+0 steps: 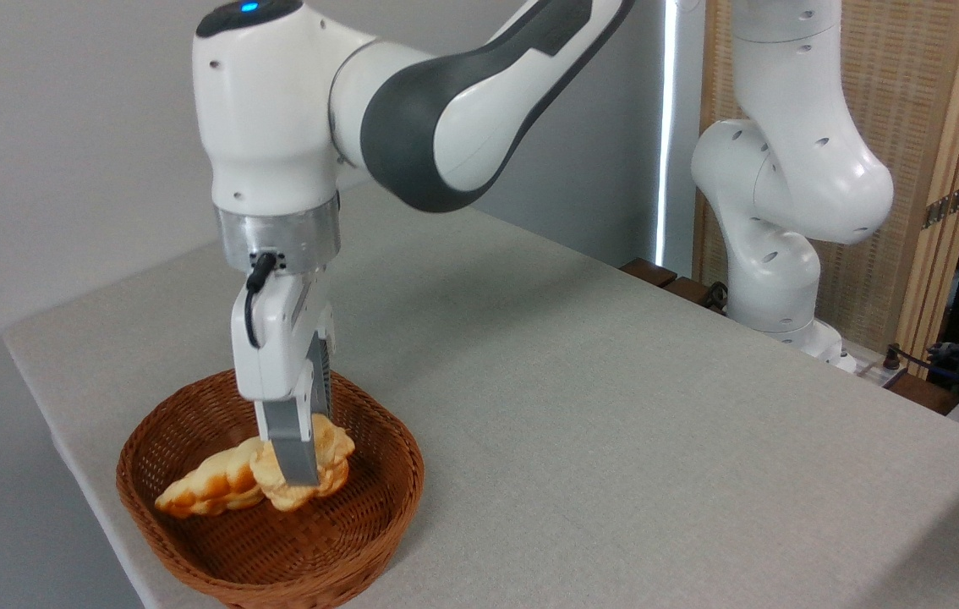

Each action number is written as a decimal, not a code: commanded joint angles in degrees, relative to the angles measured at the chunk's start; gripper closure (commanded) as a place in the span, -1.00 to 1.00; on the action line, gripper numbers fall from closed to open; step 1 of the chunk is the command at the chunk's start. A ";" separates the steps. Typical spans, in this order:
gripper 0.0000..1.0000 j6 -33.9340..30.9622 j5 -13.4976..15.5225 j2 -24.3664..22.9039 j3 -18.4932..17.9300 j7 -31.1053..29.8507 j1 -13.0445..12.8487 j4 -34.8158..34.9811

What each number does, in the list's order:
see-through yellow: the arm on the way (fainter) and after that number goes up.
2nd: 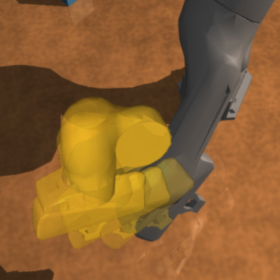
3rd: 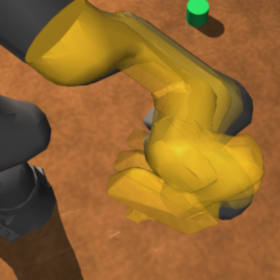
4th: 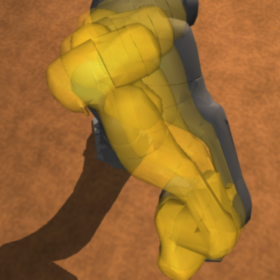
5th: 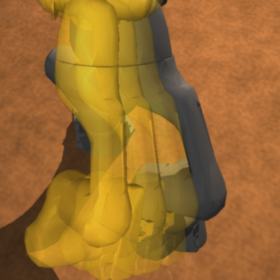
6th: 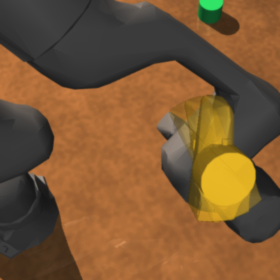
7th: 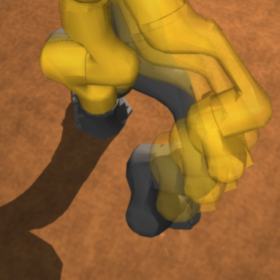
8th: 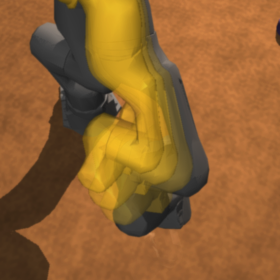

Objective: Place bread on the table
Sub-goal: 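Lift the gripped bun up out of the wicker basket, then carry the bun beside the basket and lower it onto the table, then open the gripper to release the bun and raise it away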

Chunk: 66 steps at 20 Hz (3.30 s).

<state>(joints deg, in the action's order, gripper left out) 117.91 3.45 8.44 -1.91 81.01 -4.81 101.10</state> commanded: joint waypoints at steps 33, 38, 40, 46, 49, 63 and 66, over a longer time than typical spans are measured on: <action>-0.70 -14.11 3.05 -14.16 0.50 -34.78 -8.81 18.26; -0.99 -13.76 2.79 -13.19 0.33 -34.78 -8.72 18.08; -1.00 -12.71 2.79 -13.19 0.15 -34.87 -8.64 18.08; -1.00 -12.62 2.70 -12.92 0.15 -34.78 -8.63 17.99; -1.00 -12.62 2.61 -12.92 0.15 -34.78 -8.63 17.91; -1.00 -12.35 1.39 -12.84 -0.81 -34.87 -7.76 11.94; -1.00 -12.35 1.03 -12.84 -3.28 -34.87 -7.84 9.56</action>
<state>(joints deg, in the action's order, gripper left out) 105.30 5.31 -4.46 -2.74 46.83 -12.59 113.64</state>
